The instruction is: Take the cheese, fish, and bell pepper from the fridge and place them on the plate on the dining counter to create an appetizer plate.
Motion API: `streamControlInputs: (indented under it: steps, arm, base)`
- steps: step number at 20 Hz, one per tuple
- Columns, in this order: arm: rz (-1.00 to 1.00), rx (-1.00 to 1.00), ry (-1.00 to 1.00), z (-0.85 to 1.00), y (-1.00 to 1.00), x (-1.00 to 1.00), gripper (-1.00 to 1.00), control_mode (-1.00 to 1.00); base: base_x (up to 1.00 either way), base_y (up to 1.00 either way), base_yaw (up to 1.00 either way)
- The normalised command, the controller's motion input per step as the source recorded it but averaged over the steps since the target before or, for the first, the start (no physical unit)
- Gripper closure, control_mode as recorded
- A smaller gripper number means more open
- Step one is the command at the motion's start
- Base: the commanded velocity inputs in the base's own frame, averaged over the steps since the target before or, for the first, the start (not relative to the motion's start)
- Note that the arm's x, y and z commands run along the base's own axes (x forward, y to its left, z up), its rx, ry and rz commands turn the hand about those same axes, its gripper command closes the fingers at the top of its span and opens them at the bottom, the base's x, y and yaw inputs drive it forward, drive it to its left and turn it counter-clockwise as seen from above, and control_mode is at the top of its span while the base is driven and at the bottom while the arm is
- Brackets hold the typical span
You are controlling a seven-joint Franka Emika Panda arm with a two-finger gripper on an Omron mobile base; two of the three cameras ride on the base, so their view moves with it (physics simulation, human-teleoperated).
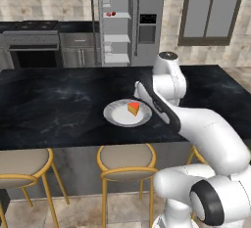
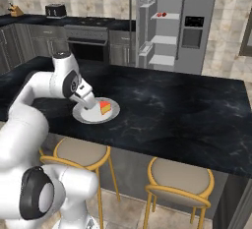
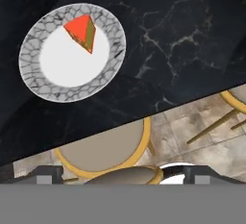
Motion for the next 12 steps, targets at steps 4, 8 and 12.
streamControlInputs:
  steps: [4,8,12]
  arm:
    - [0.11,-0.18,0.15,0.11,-0.19,-1.0,-1.0,-1.0]
    - [0.14,-0.14,0.21,0.0,-0.17,-0.95,-1.0,-1.0]
    - [0.13,-0.02,0.24,0.0,-0.07,-0.59,-1.0,-1.0]
  base:
    - [0.0,0.0,0.0]
    - [0.0,0.0,0.0]
    - [0.0,0.0,0.0]
